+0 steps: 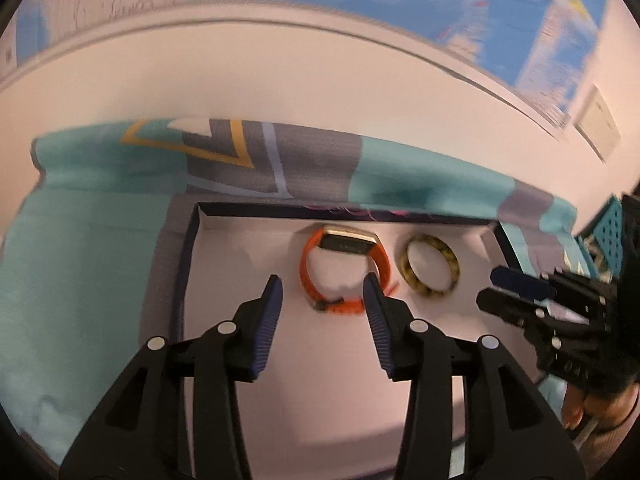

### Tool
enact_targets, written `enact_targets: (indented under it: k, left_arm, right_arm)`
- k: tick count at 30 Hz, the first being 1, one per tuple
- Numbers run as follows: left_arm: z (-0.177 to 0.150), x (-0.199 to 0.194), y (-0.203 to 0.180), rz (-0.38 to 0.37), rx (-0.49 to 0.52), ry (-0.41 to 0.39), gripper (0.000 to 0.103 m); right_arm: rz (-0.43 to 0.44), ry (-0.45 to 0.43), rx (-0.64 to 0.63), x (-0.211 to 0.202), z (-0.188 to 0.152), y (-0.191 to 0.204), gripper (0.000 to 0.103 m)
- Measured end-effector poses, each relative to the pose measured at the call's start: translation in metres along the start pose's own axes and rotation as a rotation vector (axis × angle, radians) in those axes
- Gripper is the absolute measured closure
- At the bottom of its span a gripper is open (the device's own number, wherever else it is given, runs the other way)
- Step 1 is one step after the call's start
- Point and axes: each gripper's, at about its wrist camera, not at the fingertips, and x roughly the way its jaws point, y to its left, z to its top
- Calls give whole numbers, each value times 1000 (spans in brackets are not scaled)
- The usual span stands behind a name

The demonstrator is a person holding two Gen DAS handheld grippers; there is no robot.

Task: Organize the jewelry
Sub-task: 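Open left gripper over the box while right gripper releases the bangle beside the watch, then withdraw left tool from the box while right tool moves to the crystal bead bracelet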

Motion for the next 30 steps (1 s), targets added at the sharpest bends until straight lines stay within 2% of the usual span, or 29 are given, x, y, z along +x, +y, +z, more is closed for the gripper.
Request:
enact_targets:
  k: [3, 8, 17, 26, 30]
  left_arm:
    - [-15, -12, -6, 11, 68, -9, 59]
    - [-38, -23, 0, -2, 112, 9, 59]
    - [-69, -38, 5, -17, 117, 23, 54]
    - [-96, -68, -5, -24, 171, -33, 47]
    - [-109, -74, -11, -29, 195, -37, 45]
  right_arm:
    - [4, 8, 3, -5, -11, -1, 72]
    - [14, 34, 1, -13, -29, -3, 72]
    - [69, 80, 7, -22, -59, 6, 71]
    - [101, -1, 1, -71, -96, 19, 69]
    - [43, 14, -27, -79, -115, 24, 69]
